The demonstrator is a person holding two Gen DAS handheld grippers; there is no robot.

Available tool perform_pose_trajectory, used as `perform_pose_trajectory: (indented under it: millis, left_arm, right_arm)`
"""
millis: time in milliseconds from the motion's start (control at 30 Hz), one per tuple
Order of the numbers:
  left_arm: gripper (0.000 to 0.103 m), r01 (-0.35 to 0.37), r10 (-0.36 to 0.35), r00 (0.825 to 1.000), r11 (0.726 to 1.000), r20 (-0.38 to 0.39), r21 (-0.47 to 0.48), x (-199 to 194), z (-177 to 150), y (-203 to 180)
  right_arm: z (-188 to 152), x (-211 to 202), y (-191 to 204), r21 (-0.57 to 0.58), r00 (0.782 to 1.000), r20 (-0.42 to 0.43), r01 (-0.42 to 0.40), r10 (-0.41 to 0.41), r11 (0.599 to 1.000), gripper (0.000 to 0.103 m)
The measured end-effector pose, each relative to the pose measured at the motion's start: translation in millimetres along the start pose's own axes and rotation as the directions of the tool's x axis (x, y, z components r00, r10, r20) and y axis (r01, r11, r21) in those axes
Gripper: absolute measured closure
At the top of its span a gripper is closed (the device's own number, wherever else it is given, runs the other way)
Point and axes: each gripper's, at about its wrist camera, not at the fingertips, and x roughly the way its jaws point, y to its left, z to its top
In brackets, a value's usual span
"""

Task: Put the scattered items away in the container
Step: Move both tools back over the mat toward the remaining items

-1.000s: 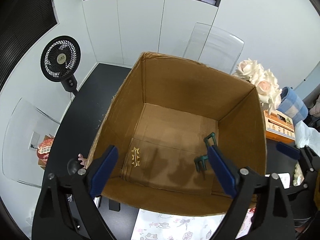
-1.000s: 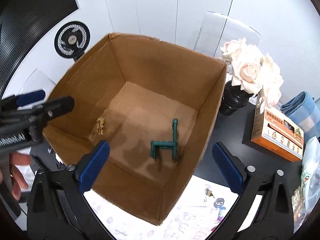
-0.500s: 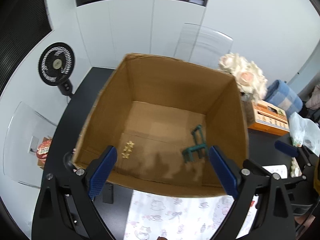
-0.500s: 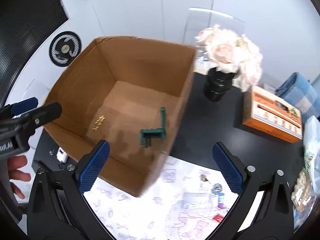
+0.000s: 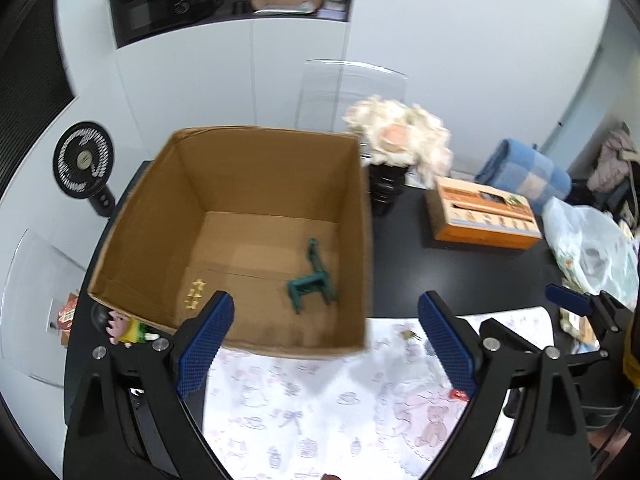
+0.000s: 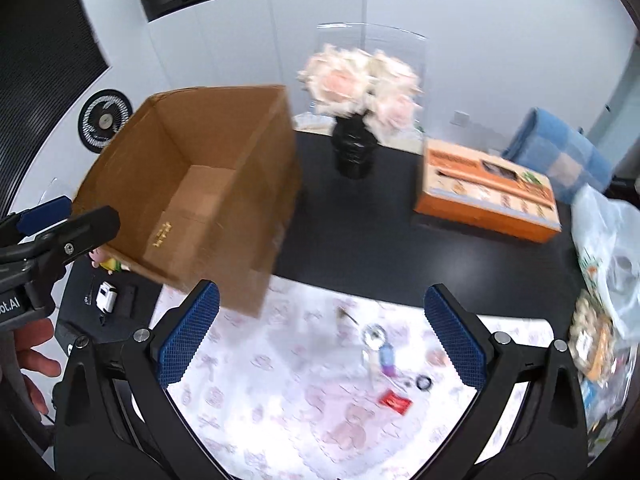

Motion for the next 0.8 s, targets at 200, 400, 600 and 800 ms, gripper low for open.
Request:
perform_pose_trajectory:
  millis: [200, 400, 600, 800]
  left_arm:
    - [0.011, 0.052, -0.052, 0.999, 0.997, -0.003, 0.056, -4, -31, -46]
    - [0.011, 0.084, -0.083, 0.996, 0.992, -0.015, 0.097, 2, -71, -82]
    - [0.011, 0.135, -0.13, 0.99, 0.984, -0.048, 0.115, 19, -117, -106]
    - [0.011, 0.165, -0.154, 0.982, 0.981, -0.107, 0.099, 42, -156, -117]
  right_arm:
    - [-51, -14, -53, 0.06, 0.999, 0.002, 0.033, -0.033, 0.998, 0.0]
    - [-106, -22, -88, 0.091, 0.998, 0.011, 0.053, -0.054, 0.994, 0.0]
    - [-150, -18, -100, 0.106, 0.998, 0.004, 0.062, -0.062, 0.992, 0.0]
    - [-190, -2, -109, 0.141, 0.999, -0.026, 0.042, -0.038, 0.989, 0.0]
